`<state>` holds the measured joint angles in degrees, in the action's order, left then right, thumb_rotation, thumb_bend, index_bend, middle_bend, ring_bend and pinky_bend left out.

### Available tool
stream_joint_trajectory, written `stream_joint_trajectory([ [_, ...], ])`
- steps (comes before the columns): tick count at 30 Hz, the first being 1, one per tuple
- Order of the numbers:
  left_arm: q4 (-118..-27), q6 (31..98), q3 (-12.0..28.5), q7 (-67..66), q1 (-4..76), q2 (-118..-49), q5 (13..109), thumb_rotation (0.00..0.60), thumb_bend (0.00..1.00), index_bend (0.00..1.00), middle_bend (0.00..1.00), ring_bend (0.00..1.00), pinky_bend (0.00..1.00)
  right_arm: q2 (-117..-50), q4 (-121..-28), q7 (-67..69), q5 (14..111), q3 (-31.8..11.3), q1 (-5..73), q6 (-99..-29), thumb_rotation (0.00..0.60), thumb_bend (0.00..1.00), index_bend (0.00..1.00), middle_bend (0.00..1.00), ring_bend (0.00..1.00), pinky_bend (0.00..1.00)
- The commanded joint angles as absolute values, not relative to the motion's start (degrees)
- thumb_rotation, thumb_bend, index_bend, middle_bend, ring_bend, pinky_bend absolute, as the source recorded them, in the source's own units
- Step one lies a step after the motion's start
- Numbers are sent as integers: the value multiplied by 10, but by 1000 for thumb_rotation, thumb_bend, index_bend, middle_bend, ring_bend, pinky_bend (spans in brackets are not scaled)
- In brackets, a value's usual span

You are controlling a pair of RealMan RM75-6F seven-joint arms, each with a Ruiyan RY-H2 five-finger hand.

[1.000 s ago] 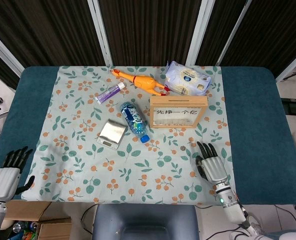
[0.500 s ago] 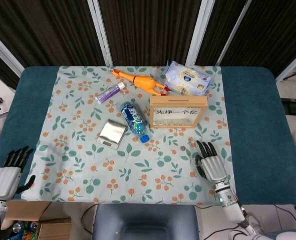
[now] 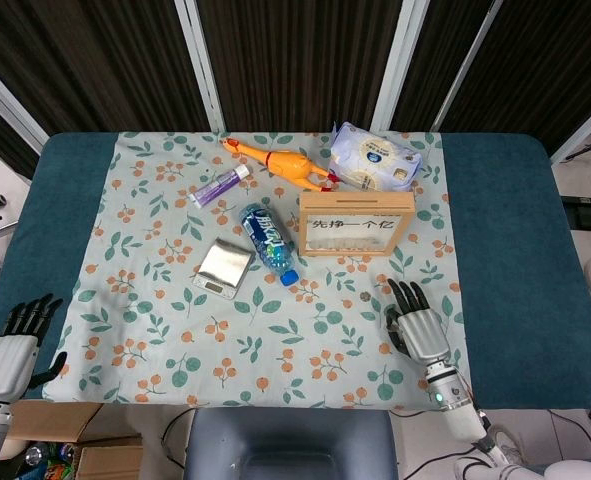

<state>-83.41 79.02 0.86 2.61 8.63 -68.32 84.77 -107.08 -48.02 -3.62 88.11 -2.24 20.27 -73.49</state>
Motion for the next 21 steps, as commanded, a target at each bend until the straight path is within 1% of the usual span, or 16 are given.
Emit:
stream_joint_trajectory([
  [1,-835,791,9,28,86,-682,848,600,373,0,0,0,0,-1072,-479,-34,882,-22,202,-739,600,370,640,36,0,0],
  [9,-832,789,9,34,90,-684,853,600,372,0,0,0,0,-1072,-475,-23,885,-22,200,-751,600,370,547,41,0,0],
  [14,-831,786,8,34,90,-685,853,600,373,0,0,0,0,-1075,-469,-20,885,-24,200,-757,600,379,589,56,0,0],
  [21,-835,786,6,28,88,-683,851,600,372,0,0,0,0,-1070,-469,0,884,-21,204,-742,600,473,614,60,0,0],
])
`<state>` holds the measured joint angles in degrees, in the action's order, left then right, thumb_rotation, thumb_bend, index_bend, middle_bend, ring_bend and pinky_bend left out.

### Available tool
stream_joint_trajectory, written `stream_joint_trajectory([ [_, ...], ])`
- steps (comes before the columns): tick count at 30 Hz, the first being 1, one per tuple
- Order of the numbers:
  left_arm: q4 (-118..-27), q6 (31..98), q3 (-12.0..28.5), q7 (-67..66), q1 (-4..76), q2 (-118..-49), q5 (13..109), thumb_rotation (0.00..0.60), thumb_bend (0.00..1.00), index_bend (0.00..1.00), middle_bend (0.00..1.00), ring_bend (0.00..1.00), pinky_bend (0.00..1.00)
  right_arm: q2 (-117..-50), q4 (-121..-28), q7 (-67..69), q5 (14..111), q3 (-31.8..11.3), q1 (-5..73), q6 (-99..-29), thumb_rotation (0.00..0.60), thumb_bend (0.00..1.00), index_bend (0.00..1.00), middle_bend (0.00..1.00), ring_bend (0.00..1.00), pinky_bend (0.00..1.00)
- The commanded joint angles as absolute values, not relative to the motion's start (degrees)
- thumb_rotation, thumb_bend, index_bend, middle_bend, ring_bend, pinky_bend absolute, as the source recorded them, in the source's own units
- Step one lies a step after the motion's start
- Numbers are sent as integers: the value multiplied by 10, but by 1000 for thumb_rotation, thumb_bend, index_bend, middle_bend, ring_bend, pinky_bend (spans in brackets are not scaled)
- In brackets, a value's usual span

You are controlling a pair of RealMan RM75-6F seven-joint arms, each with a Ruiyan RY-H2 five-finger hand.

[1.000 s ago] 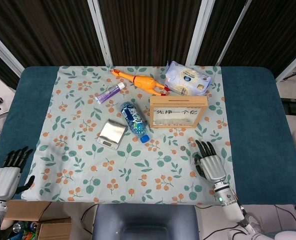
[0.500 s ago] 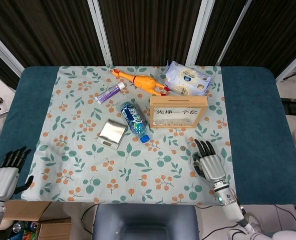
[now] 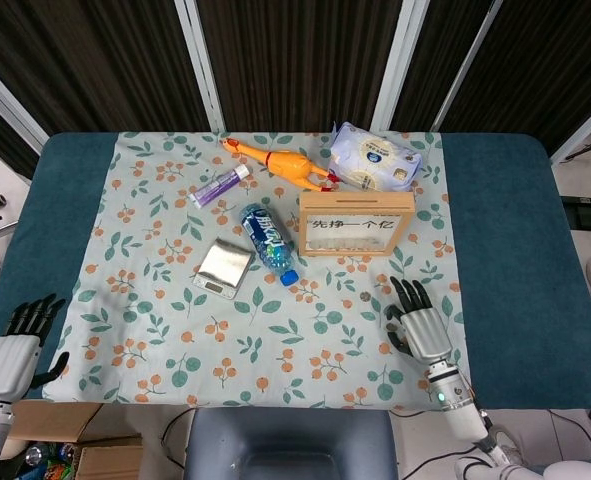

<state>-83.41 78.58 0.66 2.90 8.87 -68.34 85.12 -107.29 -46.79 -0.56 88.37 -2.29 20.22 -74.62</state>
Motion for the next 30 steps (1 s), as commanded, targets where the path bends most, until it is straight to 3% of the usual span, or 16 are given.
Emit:
stream_joint_trajectory([
  [1,-836,786,6,27,88,-683,850,600,372,0,0,0,0,-1069,-469,1,884,-21,204,-742,600,489,614,63,0,0],
  [8,-839,785,6,23,87,-683,849,600,372,0,0,0,0,-1067,-471,12,882,-23,205,-743,600,562,620,80,0,0],
  [30,-840,782,7,18,89,-684,847,600,373,0,0,0,0,-1074,-464,18,876,-30,205,-748,600,601,702,109,0,0],
])
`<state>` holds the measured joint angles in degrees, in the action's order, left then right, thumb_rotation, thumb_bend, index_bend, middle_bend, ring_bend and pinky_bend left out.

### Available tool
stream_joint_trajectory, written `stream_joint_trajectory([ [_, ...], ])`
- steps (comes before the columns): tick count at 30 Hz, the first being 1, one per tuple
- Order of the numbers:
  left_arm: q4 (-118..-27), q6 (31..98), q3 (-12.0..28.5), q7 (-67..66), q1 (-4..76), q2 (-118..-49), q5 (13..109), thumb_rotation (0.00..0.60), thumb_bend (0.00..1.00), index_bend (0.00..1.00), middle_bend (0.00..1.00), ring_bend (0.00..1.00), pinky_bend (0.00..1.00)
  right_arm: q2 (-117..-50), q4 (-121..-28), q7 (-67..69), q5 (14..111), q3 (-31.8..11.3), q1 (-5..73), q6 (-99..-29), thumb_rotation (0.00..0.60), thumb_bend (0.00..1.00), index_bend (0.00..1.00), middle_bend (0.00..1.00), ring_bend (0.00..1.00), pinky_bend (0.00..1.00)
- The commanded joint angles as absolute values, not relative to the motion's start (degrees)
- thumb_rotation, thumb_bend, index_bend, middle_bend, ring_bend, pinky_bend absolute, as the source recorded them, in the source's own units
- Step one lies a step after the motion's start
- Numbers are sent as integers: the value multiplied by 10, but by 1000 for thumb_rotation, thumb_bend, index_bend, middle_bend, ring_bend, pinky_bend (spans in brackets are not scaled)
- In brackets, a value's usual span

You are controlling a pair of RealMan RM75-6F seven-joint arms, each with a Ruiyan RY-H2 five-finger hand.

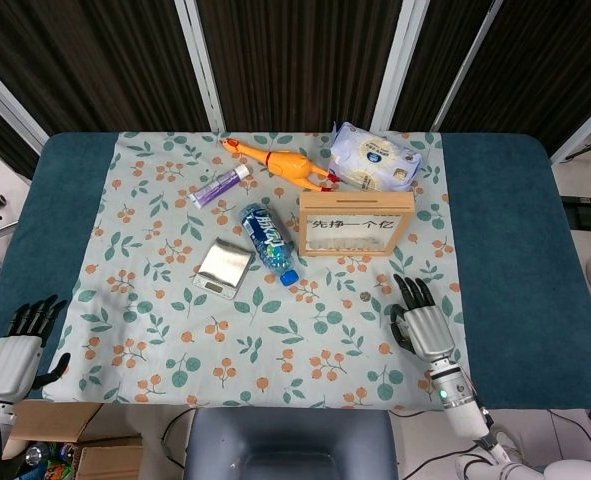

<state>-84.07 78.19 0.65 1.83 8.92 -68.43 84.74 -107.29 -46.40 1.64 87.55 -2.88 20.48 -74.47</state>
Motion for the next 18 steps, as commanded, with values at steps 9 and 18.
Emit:
stream_joint_trajectory([
  [9,-841,787,9,24,90,-683,852,600,373,0,0,0,0,-1020,-543,57,905,-74,227,-841,600,601,743,136,0,0],
  [18,-846,799,11,29,89,-677,860,600,373,0,0,0,0,-888,-762,13,873,-192,298,-824,600,601,775,151,0,0],
])
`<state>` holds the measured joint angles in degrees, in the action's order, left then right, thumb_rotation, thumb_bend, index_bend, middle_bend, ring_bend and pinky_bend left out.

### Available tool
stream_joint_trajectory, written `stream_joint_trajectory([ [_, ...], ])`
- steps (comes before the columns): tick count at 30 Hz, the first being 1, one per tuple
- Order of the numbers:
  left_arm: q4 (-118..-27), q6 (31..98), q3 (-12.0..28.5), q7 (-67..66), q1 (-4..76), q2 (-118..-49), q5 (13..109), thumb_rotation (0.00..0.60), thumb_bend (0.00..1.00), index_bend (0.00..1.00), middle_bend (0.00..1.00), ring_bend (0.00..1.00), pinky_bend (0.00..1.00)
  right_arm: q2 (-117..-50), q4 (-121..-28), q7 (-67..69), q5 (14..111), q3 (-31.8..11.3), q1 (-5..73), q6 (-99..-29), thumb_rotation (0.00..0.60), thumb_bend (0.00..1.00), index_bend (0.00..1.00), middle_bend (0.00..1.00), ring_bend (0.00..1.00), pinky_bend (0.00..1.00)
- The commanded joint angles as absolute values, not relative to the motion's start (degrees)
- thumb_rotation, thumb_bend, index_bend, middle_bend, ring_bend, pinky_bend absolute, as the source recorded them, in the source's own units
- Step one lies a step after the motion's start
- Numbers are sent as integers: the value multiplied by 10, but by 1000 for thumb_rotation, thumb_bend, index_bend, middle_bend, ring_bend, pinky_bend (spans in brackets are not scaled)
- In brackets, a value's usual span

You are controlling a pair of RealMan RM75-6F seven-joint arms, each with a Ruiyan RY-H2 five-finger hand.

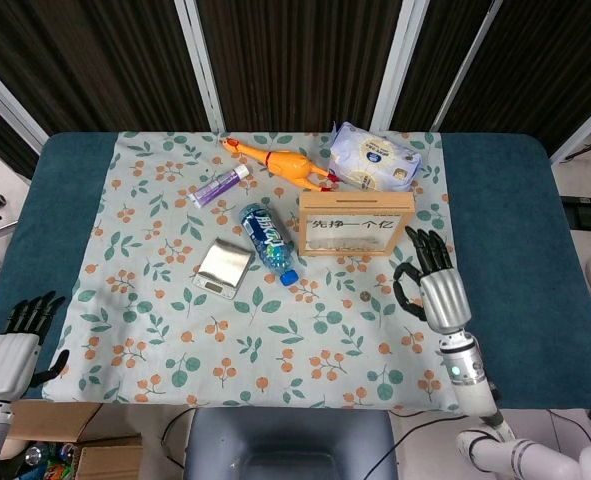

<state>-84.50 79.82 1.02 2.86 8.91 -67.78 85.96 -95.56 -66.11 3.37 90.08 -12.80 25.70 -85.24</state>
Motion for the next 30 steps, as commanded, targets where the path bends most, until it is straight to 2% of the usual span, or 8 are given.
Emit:
stream_joint_trajectory([
  [1,-847,799,11,29,90,-676,861,600,373,0,0,0,0,-878,-781,11,863,-203,305,-813,600,601,780,153,0,0],
  [5,-848,794,12,31,94,-675,862,600,372,0,0,0,0,-855,-810,-34,812,-249,344,-760,600,600,793,158,0,0],
  [11,-844,787,15,33,101,-680,861,600,373,0,0,0,0,-859,-781,-100,735,-277,400,-683,600,610,793,158,0,0],
  [19,-836,785,13,37,101,-685,859,600,372,0,0,0,0,-879,-732,-158,679,-265,446,-620,600,610,793,158,0,0],
  [30,-832,785,12,41,100,-684,859,600,372,0,0,0,0,-889,-714,-170,659,-248,463,-617,600,610,798,158,0,0],
])
